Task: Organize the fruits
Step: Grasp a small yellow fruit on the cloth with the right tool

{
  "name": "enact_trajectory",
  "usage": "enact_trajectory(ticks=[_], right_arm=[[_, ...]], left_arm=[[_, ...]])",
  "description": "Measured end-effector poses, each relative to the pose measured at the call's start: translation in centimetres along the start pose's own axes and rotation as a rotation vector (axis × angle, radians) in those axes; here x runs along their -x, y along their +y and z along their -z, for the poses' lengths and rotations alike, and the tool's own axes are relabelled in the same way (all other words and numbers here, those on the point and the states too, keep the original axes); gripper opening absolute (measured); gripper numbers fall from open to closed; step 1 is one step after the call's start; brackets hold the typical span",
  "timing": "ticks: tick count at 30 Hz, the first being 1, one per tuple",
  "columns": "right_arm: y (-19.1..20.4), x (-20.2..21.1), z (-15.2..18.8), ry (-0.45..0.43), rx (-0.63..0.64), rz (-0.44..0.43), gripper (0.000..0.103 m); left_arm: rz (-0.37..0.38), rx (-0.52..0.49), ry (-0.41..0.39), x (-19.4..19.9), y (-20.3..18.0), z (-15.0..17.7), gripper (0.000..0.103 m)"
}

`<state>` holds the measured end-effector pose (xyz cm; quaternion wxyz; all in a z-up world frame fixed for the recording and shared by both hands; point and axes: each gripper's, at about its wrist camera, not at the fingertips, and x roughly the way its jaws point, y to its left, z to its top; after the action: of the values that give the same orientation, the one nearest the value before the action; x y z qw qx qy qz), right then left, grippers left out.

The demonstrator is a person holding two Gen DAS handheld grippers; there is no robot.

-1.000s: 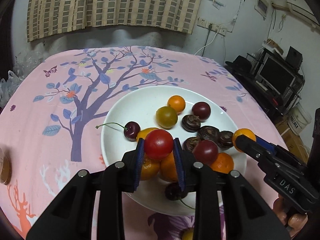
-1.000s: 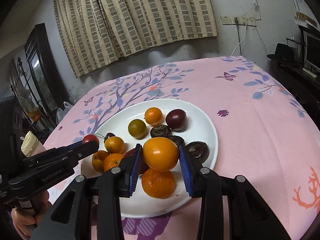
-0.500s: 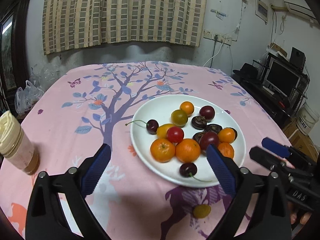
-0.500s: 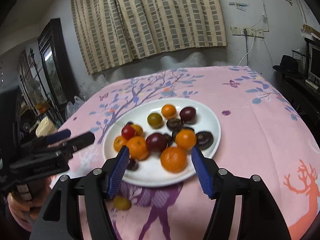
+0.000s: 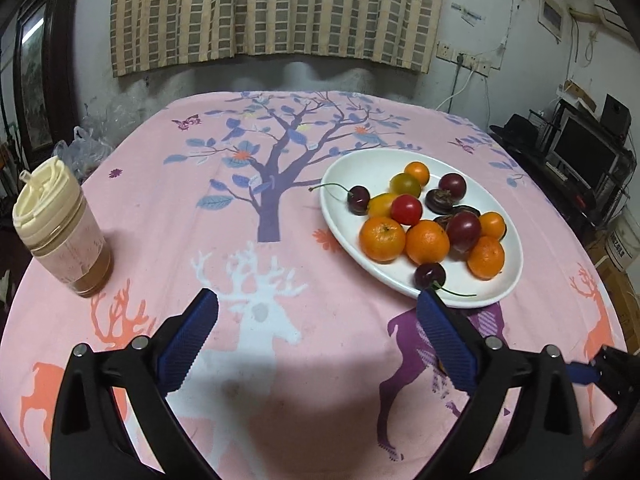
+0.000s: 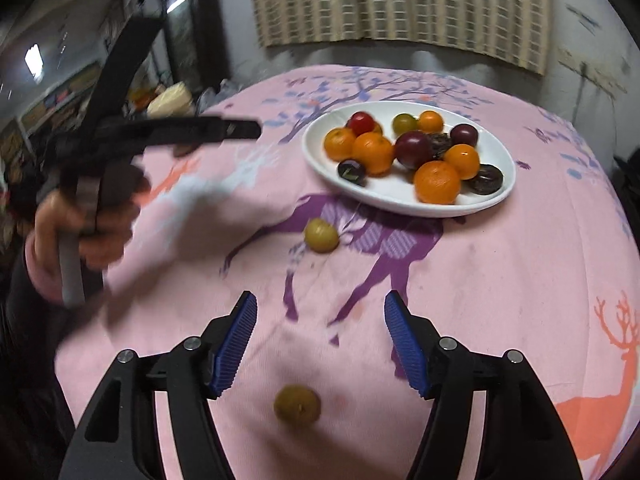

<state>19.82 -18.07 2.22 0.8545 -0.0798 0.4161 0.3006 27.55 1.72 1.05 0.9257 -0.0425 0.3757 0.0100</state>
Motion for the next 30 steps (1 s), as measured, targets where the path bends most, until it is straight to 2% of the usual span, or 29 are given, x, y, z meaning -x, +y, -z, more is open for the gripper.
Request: enact_trajectory(ticks=[5, 9, 12, 17, 19, 24, 29, 30], right_arm=[[1.1, 0.6, 1.8, 0.035, 0.055, 0.007, 0.067], [1.2, 1.2, 3.4, 0.051, 0.029, -0.046, 0.066], [0.8, 1.5, 4.3, 0.061, -0.021, -0.069, 0.060], [1.7, 1.8, 5.3, 0.064, 0.007, -0.049, 0.055], [2.1, 1.4, 5.4, 0.081, 0.026, -0.023, 0.049], [2.5, 0.7, 5.2, 0.100, 0.052, 0.008, 0.044], [2.2, 0.0, 4.8, 0.118, 0.042, 0.039, 0.025], [2.1, -0.1, 4.7, 0.120, 0.035, 0.038, 0.023]], left_arm=[[-0.012, 0.007, 0.010, -0.2, 0.2, 0.0, 0.098], [-0.022, -0.021, 0.020, -0.6, -0.3, 0.2, 0.098], [-0.032, -0.050, 0.025, -0.9, -0.9, 0.4, 0.098], [-0.046, -0.086, 0.043, -1.5, -1.6, 0.7, 0.098], [-0.051, -0.093, 0.038, -1.4, -1.7, 0.8, 0.098], [-0.046, -0.088, 0.038, -1.3, -1.7, 0.7, 0.098], [-0.037, -0.077, 0.035, -1.1, -1.6, 0.6, 0.098], [-0.037, -0.077, 0.035, -1.1, -1.6, 0.6, 0.098]])
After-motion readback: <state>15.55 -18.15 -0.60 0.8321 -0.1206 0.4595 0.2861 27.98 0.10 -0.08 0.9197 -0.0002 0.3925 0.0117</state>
